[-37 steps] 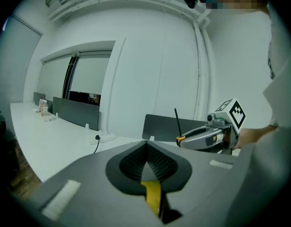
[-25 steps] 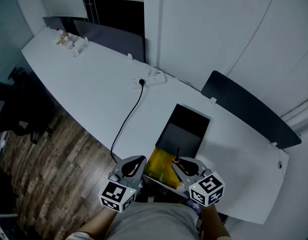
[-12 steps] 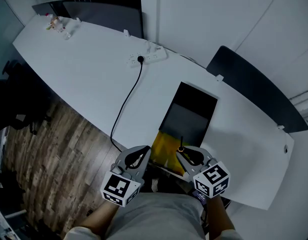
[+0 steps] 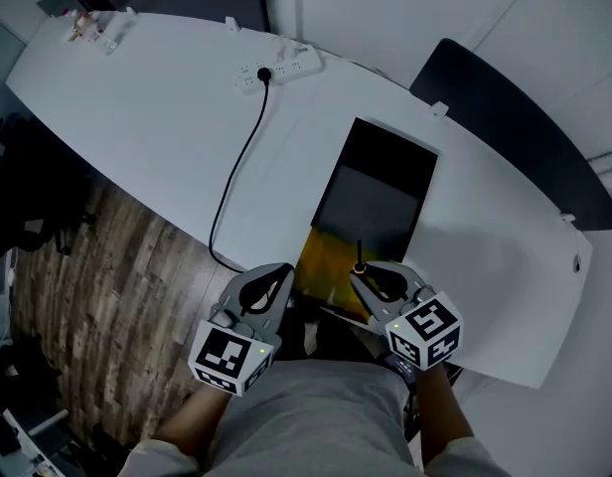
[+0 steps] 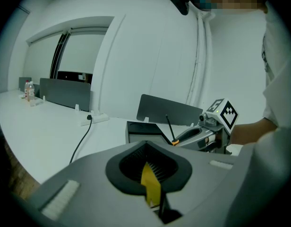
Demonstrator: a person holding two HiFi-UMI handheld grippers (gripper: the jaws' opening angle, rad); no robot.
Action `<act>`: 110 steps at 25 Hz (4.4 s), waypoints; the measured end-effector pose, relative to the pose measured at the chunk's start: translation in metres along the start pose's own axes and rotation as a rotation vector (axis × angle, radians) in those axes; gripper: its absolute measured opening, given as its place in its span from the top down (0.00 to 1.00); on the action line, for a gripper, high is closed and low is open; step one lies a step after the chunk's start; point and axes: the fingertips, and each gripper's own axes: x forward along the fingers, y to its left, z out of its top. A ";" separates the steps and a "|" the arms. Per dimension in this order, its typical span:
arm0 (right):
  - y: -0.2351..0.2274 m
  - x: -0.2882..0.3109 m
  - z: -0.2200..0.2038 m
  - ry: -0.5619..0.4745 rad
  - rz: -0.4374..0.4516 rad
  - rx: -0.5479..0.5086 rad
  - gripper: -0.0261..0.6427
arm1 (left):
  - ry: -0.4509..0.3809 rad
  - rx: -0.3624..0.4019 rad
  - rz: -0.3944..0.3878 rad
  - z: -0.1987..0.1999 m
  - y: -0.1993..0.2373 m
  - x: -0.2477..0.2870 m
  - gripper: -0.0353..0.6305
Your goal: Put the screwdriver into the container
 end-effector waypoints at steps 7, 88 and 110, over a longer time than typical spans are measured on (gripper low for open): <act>-0.007 0.014 -0.018 0.057 -0.025 -0.031 0.83 | 0.015 -0.015 0.007 -0.010 0.007 0.007 0.94; -0.034 0.093 -0.107 0.581 -0.148 -0.275 0.82 | 0.078 -0.112 0.004 -0.051 0.040 0.007 0.94; -0.028 0.060 -0.068 0.397 -0.119 -0.180 0.80 | 0.051 -0.068 -0.007 -0.034 0.015 0.008 0.94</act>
